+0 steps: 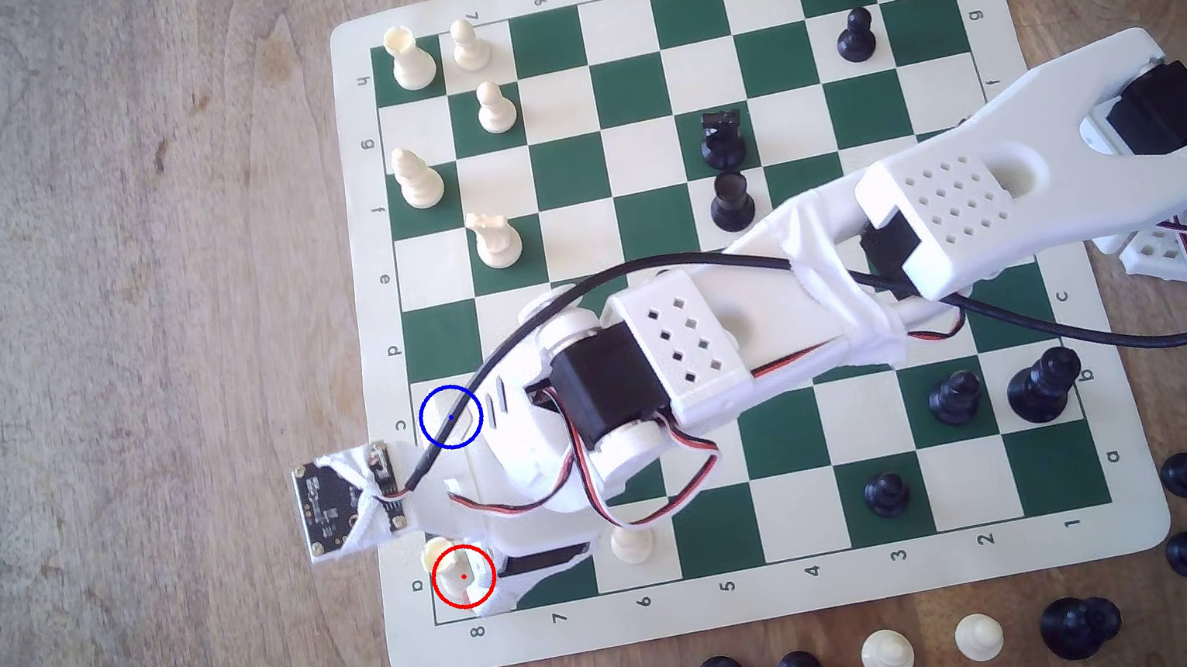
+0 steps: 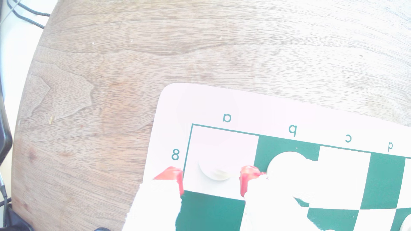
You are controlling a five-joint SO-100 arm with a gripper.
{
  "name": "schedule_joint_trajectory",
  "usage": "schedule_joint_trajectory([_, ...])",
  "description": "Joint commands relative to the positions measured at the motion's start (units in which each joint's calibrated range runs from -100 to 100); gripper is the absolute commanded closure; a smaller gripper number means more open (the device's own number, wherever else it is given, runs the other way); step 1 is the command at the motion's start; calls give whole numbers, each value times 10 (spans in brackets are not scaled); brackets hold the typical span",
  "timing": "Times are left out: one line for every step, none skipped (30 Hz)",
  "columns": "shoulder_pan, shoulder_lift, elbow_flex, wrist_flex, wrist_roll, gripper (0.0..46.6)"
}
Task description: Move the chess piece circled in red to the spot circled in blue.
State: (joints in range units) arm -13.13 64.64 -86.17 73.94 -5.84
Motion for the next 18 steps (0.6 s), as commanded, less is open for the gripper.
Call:
schedule_joint_trajectory([2, -69, -2, -5, 4, 321])
schedule_joint_trajectory([3, -70, -2, -3, 4, 322])
schedule_joint_trajectory([2, -73, -2, 3, 2, 324])
schedule_joint_trajectory([0, -75, -2, 5, 1, 324])
schedule_joint_trajectory([-2, -78, -2, 6, 1, 324])
schedule_joint_trajectory([-4, -79, -2, 7, 0, 325])
schedule_joint_trajectory([-8, -82, -2, 6, 0, 325])
schedule_joint_trajectory([-11, -83, -2, 5, 0, 325])
schedule_joint_trajectory([-11, -83, -2, 4, 0, 325])
schedule_joint_trajectory([-12, -84, -2, 4, 0, 325])
schedule_joint_trajectory([-13, -84, -2, 3, -1, 325])
schedule_joint_trajectory([-15, -88, -2, 3, -3, 324])
schedule_joint_trajectory([-16, -91, 0, 3, -4, 324])
schedule_joint_trajectory([-17, -96, 2, 3, -5, 323])
schedule_joint_trajectory([-19, -102, 8, 3, -5, 322])
schedule_joint_trajectory([-21, -116, 23, 3, -5, 322])
schedule_joint_trajectory([-21, -119, 26, 3, -5, 321])
schedule_joint_trajectory([-21, -121, 27, 3, -5, 321])
